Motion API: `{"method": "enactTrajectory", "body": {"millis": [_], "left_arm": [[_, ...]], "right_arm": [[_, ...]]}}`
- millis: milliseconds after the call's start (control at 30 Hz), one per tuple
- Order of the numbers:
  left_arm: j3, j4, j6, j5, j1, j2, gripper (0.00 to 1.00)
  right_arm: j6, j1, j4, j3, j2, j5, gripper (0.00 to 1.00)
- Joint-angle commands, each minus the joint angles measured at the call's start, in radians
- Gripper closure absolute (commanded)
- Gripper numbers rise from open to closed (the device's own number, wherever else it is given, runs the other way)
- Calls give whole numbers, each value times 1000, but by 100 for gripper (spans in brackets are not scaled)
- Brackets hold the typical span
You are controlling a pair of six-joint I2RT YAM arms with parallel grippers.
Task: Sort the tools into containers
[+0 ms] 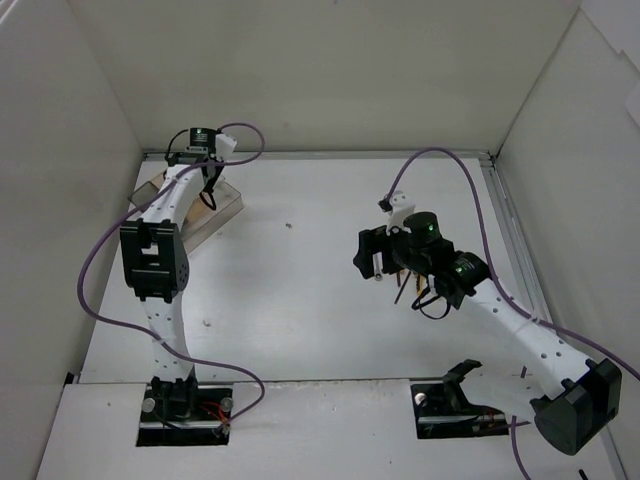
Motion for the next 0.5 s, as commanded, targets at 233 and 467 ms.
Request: {"method": "enactTrajectory", "body": {"millis": [233, 467], "left_arm": [[131, -19, 67, -59, -35, 18, 100], [150, -53, 62, -47, -35, 67, 100]], "right_arm": [[-5, -14, 46, -4, -24, 17, 11], [-4, -26, 44, -19, -41, 23, 11]]}}
